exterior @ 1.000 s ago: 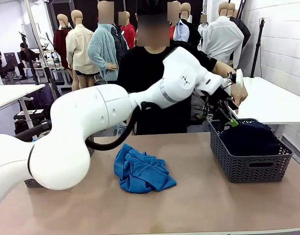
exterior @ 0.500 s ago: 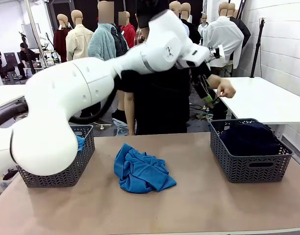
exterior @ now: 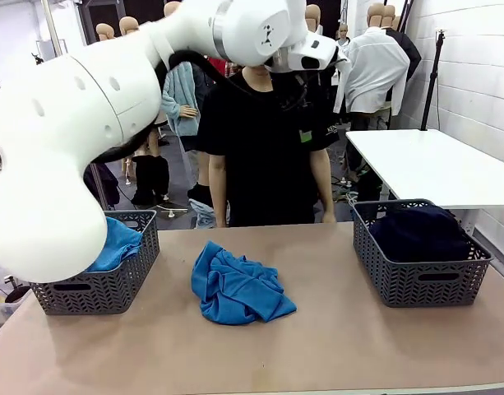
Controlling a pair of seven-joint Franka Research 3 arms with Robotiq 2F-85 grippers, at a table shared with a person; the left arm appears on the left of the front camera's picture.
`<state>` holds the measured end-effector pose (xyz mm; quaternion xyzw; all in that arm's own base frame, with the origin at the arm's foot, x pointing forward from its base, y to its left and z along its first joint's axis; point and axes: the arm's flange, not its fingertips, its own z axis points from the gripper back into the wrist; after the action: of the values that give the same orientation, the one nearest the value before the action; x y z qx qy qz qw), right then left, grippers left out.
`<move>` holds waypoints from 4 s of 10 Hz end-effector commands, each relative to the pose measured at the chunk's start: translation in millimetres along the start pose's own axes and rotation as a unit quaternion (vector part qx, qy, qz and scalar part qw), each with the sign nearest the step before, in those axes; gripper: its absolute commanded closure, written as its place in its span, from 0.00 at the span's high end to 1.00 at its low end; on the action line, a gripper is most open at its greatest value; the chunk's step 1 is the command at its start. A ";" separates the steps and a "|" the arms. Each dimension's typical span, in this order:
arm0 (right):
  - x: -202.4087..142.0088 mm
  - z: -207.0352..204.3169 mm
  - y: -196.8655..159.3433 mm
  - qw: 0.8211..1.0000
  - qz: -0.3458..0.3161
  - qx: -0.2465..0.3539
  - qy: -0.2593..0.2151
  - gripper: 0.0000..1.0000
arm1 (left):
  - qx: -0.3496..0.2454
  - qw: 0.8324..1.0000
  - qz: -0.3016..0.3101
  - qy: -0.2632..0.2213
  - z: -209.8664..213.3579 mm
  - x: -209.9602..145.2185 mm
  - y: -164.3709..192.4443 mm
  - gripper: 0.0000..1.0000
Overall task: Sort the tops and bottoms.
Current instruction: Lift clothes from the center of the table with your right hand.
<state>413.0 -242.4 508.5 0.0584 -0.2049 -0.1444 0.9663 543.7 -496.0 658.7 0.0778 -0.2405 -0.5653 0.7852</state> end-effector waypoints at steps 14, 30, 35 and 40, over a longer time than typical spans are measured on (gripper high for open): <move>-0.9 1.1 0.2 1.000 0.004 -0.008 0.007 1.00 | 0.174 0.852 0.487 0.089 122.2 -339.5 46.4 1.00; -0.9 1.1 0.2 1.000 0.004 -0.008 0.007 1.00 | 0.127 0.675 0.709 0.161 138.2 -596.9 106.3 1.00; -0.9 1.1 0.2 1.000 0.004 -0.008 0.007 1.00 | 0.047 0.736 0.651 0.182 139.5 -677.0 100.8 1.00; -0.4 100.4 48.0 0.991 0.069 0.004 -0.115 1.00 | 0.066 0.715 0.672 0.182 122.2 -668.6 96.1 1.00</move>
<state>393.1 -225.8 582.1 0.0425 -0.2827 -0.1136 0.9515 404.5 173.9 611.0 0.0473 -0.1137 0.1425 0.9821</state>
